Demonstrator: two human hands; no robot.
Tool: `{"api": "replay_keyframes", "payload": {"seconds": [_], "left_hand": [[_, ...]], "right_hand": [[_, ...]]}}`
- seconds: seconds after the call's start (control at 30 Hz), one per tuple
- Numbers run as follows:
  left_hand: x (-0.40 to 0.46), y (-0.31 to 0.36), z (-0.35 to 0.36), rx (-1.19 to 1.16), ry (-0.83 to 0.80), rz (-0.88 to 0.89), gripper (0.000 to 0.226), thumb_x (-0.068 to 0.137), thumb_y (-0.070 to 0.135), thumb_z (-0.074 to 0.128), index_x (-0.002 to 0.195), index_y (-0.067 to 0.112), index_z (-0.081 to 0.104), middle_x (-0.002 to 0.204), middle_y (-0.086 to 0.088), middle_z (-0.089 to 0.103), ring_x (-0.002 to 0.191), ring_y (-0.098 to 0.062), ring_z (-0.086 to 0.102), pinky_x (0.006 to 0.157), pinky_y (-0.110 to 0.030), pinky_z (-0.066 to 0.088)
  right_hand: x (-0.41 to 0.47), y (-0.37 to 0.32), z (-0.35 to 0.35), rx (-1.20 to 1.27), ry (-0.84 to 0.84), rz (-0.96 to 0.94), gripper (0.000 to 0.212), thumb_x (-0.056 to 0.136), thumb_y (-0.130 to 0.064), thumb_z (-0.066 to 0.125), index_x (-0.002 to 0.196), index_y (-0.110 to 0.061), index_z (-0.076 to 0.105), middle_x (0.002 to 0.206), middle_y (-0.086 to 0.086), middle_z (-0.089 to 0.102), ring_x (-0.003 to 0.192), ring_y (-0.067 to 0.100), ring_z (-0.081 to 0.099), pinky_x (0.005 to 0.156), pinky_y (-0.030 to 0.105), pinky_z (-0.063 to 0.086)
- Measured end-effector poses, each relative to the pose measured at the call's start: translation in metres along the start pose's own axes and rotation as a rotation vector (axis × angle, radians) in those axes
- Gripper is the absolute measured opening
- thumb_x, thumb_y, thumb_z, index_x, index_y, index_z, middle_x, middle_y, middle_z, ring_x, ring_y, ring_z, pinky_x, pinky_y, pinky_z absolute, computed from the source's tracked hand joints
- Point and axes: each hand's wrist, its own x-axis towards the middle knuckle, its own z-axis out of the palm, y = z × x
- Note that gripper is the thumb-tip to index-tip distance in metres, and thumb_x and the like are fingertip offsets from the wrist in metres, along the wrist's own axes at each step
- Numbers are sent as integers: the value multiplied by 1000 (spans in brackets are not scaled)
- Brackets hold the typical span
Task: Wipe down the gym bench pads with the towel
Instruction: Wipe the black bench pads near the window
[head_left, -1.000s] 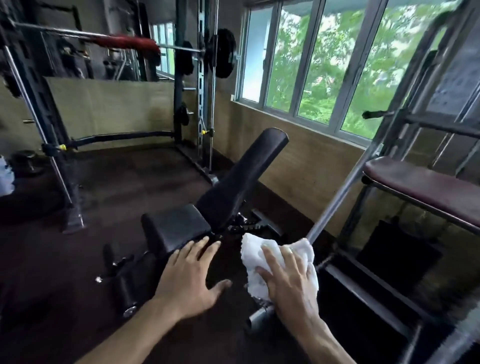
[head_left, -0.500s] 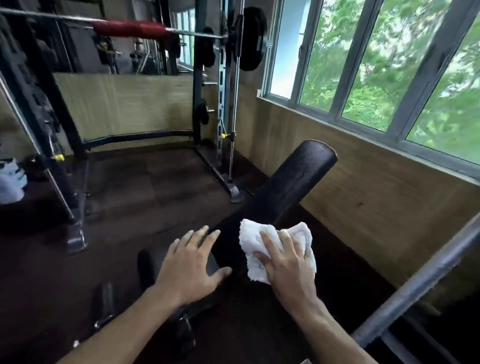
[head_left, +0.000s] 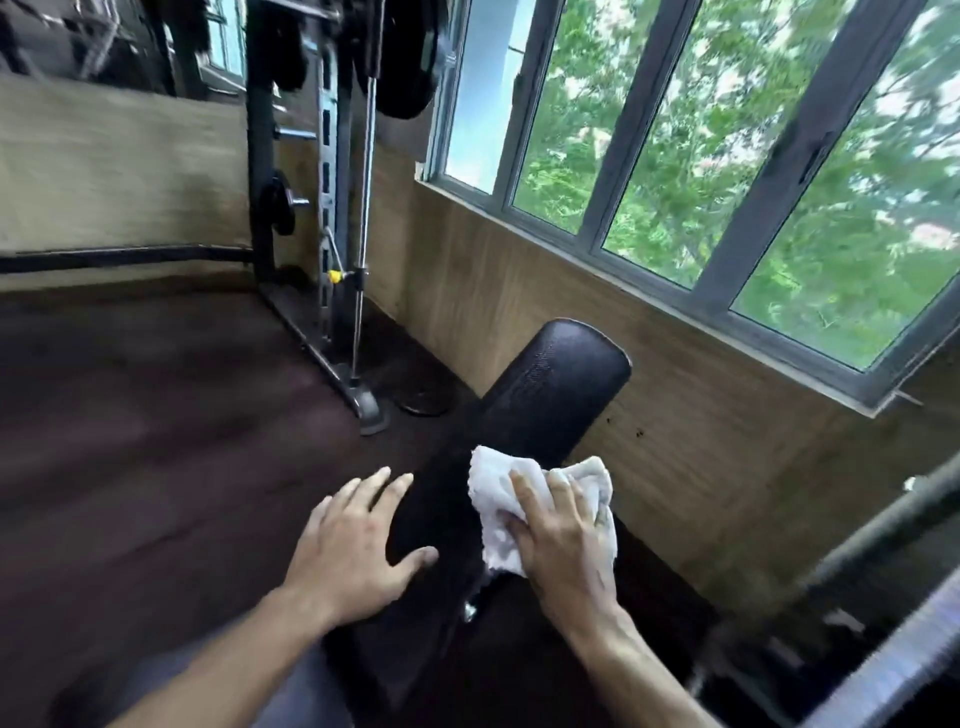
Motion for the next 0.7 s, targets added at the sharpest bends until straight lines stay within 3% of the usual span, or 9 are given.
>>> {"api": "replay_keyframes", "payload": {"seconds": [0.17, 0.27, 0.4, 0.57, 0.63, 0.7], "left_hand": [[88, 0, 10, -54, -27, 38, 103, 67, 91, 16, 156, 39, 11, 164, 9, 14, 150, -20, 15, 121, -40, 17], [131, 7, 23, -91, -45, 47, 98, 73, 89, 27, 156, 39, 13, 164, 9, 16, 150, -20, 17, 121, -40, 18], [194, 13, 54, -99, -85, 5, 93, 78, 85, 32, 155, 40, 7, 164, 12, 9, 151, -17, 12, 120, -39, 15], [281, 37, 93, -162, -88, -77, 102, 68, 89, 18, 156, 39, 5, 164, 12, 9, 150, -15, 13, 121, -38, 17], [314, 46, 106, -201, -99, -88, 100, 70, 88, 22, 156, 39, 8, 164, 11, 11, 150, -16, 15, 121, -37, 16], [343, 60, 122, -237, -79, -115, 92, 80, 83, 34, 156, 38, 9, 164, 11, 12, 150, -16, 14, 121, -36, 16]], "right_hand": [[73, 22, 20, -43, -29, -14, 55, 88, -53, 45, 131, -24, 64, 117, 8, 61, 110, 29, 61, 89, 57, 54], [110, 47, 39, -65, -38, -14, 57, 87, -54, 45, 134, -25, 60, 121, 8, 59, 113, 30, 61, 90, 58, 53], [174, 87, 72, -48, -18, -39, 56, 86, -52, 45, 128, -22, 67, 121, 9, 59, 113, 27, 56, 78, 56, 59], [248, 157, 135, -101, -61, -85, 58, 87, -56, 43, 135, -27, 59, 125, 12, 62, 114, 36, 62, 89, 65, 51], [278, 182, 161, -155, -64, -117, 55, 89, -56, 51, 137, -29, 55, 127, 12, 60, 117, 37, 60, 90, 66, 49], [305, 199, 182, -197, -88, -158, 62, 83, -51, 73, 138, -29, 54, 130, 12, 58, 119, 38, 59, 92, 69, 47]]}}
